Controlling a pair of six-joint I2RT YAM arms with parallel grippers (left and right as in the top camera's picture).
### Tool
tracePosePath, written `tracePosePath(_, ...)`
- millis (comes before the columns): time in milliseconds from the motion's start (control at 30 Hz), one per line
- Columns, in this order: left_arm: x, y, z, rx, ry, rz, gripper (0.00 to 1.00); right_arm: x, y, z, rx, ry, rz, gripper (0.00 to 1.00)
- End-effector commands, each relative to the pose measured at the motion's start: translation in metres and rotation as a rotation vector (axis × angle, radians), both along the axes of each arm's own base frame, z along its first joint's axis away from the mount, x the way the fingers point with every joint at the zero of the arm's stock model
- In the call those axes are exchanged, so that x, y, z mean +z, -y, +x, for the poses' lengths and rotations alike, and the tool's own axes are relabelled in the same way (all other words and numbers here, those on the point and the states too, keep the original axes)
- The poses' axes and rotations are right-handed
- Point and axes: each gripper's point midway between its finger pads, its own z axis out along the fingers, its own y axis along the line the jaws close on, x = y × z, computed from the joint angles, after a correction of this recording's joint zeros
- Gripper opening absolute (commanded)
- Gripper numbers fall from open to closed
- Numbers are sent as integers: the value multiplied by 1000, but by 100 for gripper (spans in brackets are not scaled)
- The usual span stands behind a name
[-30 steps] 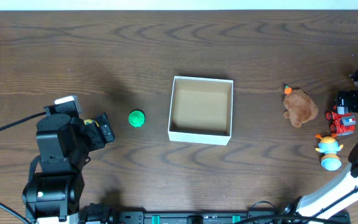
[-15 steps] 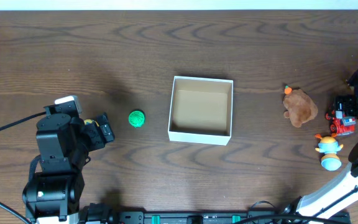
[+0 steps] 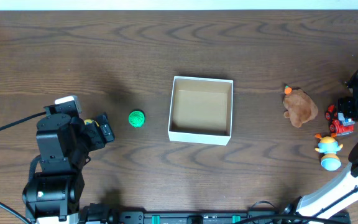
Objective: Pack container
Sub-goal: 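Move the right gripper over the red fire truck and grasp it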
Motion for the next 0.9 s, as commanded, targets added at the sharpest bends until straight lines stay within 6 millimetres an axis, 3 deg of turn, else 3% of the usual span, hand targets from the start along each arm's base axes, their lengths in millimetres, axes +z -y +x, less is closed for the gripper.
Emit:
tracePosePath(0, 8, -2, 1, 8, 16, 3, 98, -4, -1, -2, -5, -7, 9, 63)
tracePosePath(600, 8, -2, 1, 8, 17, 3, 98, -3, -1, 0, -5, 2, 10, 39)
tracePosePath(767, 8, -2, 1, 8, 16, 4, 98, -2, -5, 5, -4, 29, 37, 23)
tracePosePath(867, 8, -2, 1, 8, 16, 4, 98, 0, -5, 7, -26, 33, 36, 1)
